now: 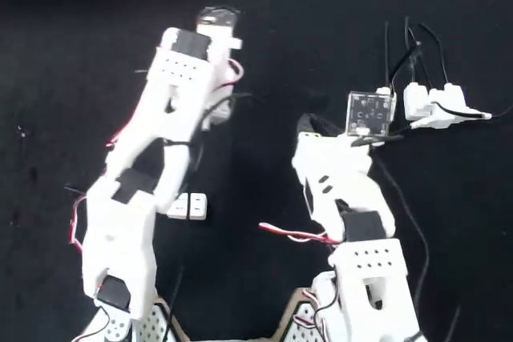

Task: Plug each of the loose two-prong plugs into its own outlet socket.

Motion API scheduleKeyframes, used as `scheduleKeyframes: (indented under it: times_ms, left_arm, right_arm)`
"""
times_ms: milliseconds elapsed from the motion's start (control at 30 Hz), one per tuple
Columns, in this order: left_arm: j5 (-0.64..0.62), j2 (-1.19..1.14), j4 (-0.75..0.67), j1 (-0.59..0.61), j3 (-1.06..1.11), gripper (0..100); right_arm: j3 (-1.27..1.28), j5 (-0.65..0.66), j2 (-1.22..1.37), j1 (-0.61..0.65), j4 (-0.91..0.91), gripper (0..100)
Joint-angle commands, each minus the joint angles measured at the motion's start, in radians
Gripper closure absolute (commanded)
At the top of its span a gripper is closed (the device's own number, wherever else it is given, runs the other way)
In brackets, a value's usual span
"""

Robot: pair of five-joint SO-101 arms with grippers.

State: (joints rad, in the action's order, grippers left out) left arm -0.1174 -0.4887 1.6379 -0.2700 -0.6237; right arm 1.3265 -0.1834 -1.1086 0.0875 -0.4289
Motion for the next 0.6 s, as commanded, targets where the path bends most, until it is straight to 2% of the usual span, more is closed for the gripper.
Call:
scheduleKeyframes:
  times_ms: [0,200,400,567]
  left_arm:
    - [0.012,0.029,-0.044,-0.047,-0.012,96]
    - [0.011,0.041,-0.051,-0.071,-0.022,78]
    - [0.014,0.043,0.074,-0.041,-0.128,78]
    - [0.014,0.043,0.124,0.108,-0.254,78]
  right_arm:
    - [-0.008,-0.009,-0.033,-0.023,-0.005,98.4]
    - [-0.004,-0.009,-0.033,-0.02,0.0,98.4]
    - [0.005,-0.009,-0.033,-0.012,0.003,98.4]
    - [0.035,0.005,-0.03,0.127,0.003,98.4]
